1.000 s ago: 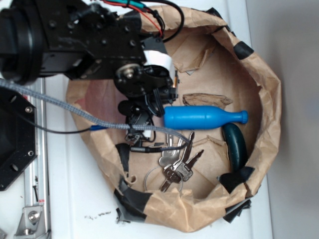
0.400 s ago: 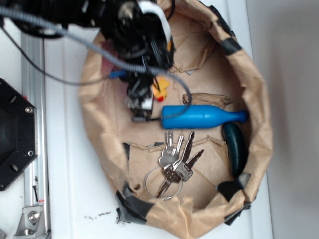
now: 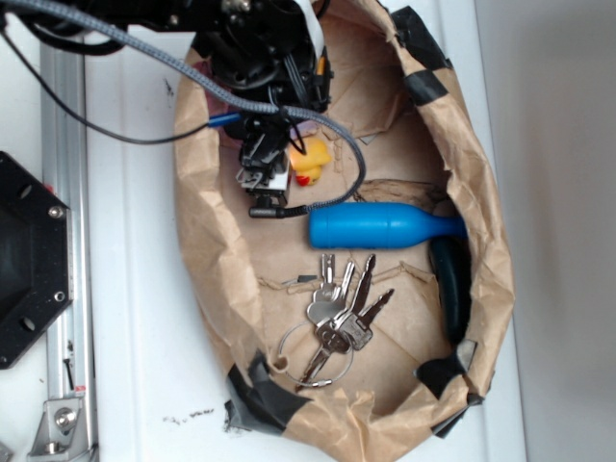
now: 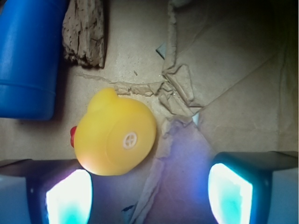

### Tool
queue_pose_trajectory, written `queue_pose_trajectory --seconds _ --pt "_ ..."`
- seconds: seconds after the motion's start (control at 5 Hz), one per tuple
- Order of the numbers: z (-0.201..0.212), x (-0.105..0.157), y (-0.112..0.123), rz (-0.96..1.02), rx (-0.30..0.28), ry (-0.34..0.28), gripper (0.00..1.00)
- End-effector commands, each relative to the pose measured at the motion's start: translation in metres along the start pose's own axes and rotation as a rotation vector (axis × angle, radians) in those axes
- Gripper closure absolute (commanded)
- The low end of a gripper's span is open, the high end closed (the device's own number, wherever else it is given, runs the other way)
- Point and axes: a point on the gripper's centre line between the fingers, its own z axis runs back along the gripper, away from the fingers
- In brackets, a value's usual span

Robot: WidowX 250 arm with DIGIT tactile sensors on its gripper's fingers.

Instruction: Grab the yellow duck.

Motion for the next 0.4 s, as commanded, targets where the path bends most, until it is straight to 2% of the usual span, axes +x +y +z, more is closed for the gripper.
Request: queue_pose_trajectory --seconds 0.0,0.2 --pt "0.006 0.004 0.001 0.012 0.027 -0.042 1.00" --pt "0.011 0.010 -0.019 -0.035 -0.011 -0.050 1.00"
